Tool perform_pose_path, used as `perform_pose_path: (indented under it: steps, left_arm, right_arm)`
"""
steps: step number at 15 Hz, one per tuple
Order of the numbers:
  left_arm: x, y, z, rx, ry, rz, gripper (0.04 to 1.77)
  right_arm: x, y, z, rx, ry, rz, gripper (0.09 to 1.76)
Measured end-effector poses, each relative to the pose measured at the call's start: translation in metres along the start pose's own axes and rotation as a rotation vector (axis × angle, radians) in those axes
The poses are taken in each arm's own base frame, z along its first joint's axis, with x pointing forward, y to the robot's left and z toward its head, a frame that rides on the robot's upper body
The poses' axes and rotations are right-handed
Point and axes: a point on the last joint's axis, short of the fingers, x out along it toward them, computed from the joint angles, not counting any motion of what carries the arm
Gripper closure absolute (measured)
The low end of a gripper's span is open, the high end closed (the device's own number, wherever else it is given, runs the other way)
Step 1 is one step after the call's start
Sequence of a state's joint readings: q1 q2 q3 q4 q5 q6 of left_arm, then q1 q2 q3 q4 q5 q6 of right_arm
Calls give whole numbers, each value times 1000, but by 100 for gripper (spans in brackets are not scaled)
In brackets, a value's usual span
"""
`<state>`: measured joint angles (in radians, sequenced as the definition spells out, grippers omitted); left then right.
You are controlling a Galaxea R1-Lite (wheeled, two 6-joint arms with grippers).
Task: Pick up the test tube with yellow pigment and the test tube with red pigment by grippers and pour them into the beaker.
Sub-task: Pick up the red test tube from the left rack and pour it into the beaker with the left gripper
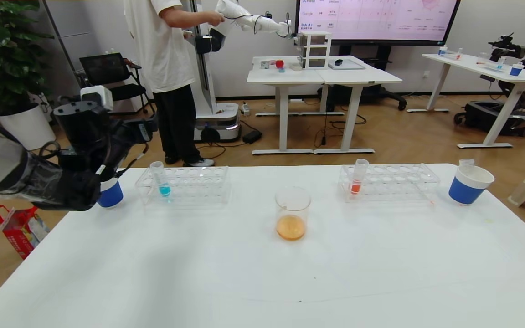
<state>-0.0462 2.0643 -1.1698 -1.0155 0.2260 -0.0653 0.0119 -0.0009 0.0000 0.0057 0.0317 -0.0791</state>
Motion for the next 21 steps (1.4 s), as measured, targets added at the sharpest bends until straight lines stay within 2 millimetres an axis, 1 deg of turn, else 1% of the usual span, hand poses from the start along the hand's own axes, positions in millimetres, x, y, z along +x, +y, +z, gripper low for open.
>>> perform_pose_path:
  steps: [1, 3, 6, 9, 12, 14, 17, 21]
  left_arm:
    - [-5, -12, 6, 13, -14, -23, 7]
    - [-13, -22, 18, 15, -42, -14, 7]
    - [-30, -28, 37, 0, -74, -7, 7]
    - [-55, -31, 67, 10, -124, -30, 7]
    - [-98, -31, 94, 72, -165, -63, 7]
    - [-134, -21, 107, 115, -186, -70, 7]
    - [-190, 4, 114, 154, -173, -59, 7]
    - [-262, 44, 122, 237, -85, 19, 7]
  right_arm:
    - [0, 0, 0, 0, 0, 0, 11]
    - [0, 0, 0, 0, 0, 0, 11]
    - [0, 0, 0, 0, 0, 0, 11]
    - [0, 0, 0, 0, 0, 0, 11]
    - [0, 0, 0, 0, 0, 0, 11]
    - [0, 0, 0, 0, 0, 0, 11]
    - [0, 0, 0, 0, 0, 0, 11]
    - [0, 0, 0, 0, 0, 0, 11]
